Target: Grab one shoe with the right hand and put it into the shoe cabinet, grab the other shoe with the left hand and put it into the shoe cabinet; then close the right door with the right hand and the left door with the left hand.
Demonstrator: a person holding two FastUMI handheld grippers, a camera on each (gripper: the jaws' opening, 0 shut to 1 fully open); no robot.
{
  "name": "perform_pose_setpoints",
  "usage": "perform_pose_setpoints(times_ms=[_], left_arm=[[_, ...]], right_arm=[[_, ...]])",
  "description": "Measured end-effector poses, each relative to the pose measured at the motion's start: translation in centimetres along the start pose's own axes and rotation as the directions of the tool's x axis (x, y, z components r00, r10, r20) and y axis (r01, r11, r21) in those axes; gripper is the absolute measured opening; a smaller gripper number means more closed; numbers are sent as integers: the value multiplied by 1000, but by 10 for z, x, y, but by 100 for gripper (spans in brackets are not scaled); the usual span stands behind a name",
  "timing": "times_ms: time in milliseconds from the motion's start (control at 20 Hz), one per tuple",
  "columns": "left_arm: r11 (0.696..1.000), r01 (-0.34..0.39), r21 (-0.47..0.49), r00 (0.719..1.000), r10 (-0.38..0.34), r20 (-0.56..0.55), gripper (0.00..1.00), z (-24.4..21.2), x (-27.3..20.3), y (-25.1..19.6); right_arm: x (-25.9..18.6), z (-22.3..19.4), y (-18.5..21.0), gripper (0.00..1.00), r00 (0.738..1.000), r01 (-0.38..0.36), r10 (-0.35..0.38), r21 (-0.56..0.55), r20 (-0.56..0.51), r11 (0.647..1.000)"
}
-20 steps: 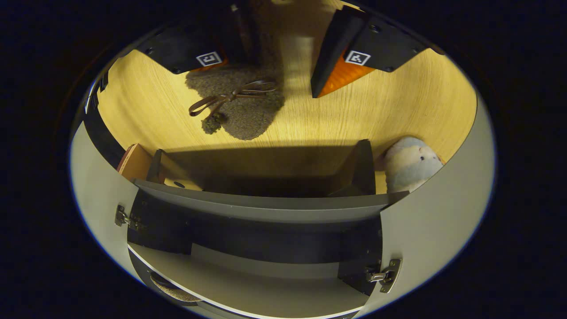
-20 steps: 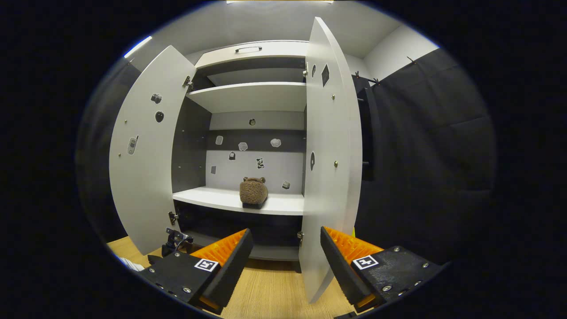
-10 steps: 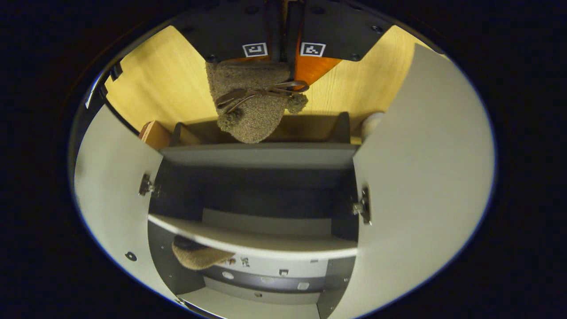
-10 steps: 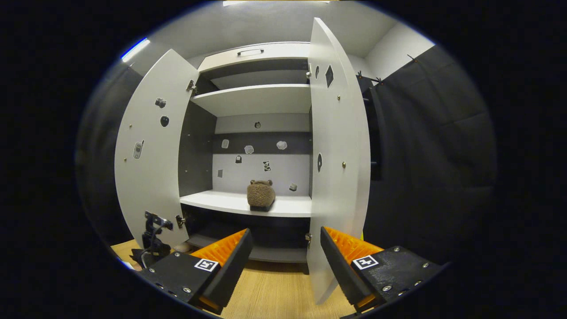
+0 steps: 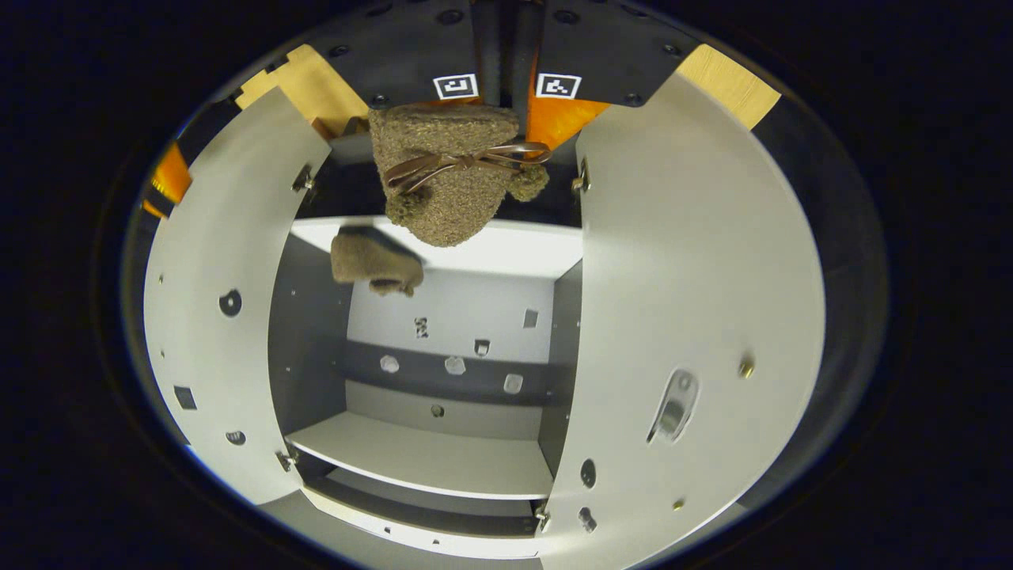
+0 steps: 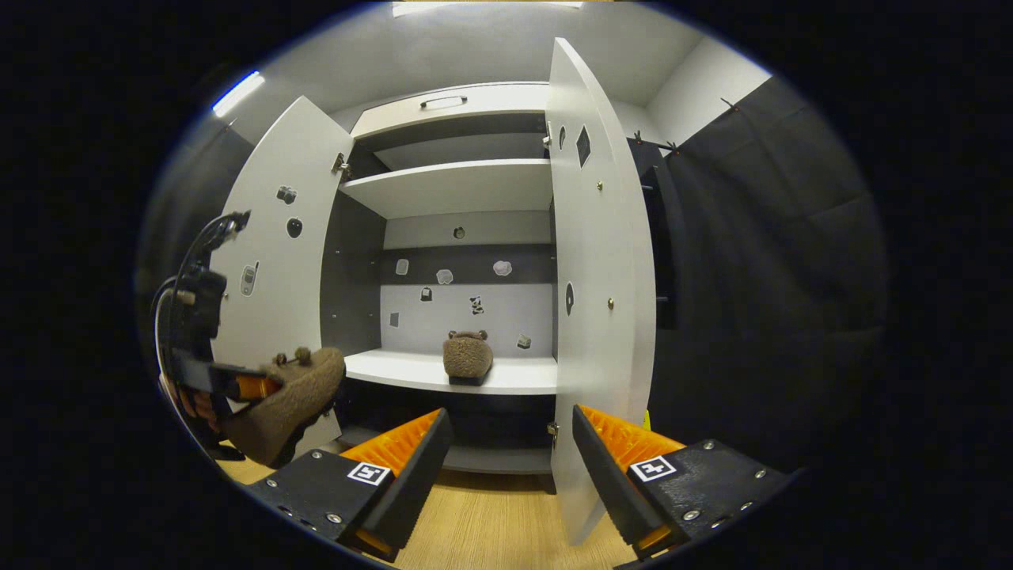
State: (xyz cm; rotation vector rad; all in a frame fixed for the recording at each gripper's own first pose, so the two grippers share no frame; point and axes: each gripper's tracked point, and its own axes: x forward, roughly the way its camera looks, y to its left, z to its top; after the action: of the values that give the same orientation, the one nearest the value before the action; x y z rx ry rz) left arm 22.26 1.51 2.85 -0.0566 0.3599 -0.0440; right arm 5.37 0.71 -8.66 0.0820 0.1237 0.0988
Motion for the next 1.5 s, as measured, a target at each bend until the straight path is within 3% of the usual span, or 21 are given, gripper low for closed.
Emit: perform_pose_setpoints(times_ms=[100, 150, 300, 550, 650, 850, 900, 1100, 1200, 1250, 1500], left_arm=[[1000, 7, 6, 999, -7, 36, 13, 58, 41, -7], [1000, 7, 16, 999, -7, 35, 13, 47, 72, -36], [1000, 24, 20, 999, -23, -22, 14, 80, 139, -30], [1000, 18, 22, 982, -14, -190, 13, 57, 252, -46], [1000, -22, 2, 967, 22, -256, 14, 40, 280, -44], [998, -56, 40, 947, 66, -314, 14, 19, 300, -39], [998, -56, 43, 950, 66, -305, 14, 20, 302, -40], [998, -48, 39, 950, 58, -308, 18, 19, 298, -41], [998, -46, 42, 946, 57, -319, 24, 15, 298, -41], [997, -49, 52, 943, 64, -327, 40, 13, 295, -40], [998, -35, 48, 947, 49, -317, 56, 14, 285, -37]], right_arm=[[-1, 1, 0, 94, 1000, 5, -5, 8, 3, 1000], [-1, 2, 1, 94, 1000, 5, -5, 10, 4, 1000], [-2, 6, -1, 94, 1000, 11, -11, 12, 7, 1000], [0, 0, -8, 94, 999, 37, -37, 26, -19, 999], [3, -4, -14, 94, 998, 54, -53, 30, -29, 998], [2, -7, -20, 94, 998, 60, -58, 48, -38, 997], [2, -7, -20, 98, 998, 60, -59, 45, -39, 997], [6, -6, -18, 94, 998, 54, -53, 36, -36, 998], [6, -6, -18, 94, 998, 52, -50, 47, -35, 998], [7, -6, -17, 94, 998, 51, -50, 53, -36, 997], [8, -9, -13, 94, 998, 43, -40, 59, -39, 997]])
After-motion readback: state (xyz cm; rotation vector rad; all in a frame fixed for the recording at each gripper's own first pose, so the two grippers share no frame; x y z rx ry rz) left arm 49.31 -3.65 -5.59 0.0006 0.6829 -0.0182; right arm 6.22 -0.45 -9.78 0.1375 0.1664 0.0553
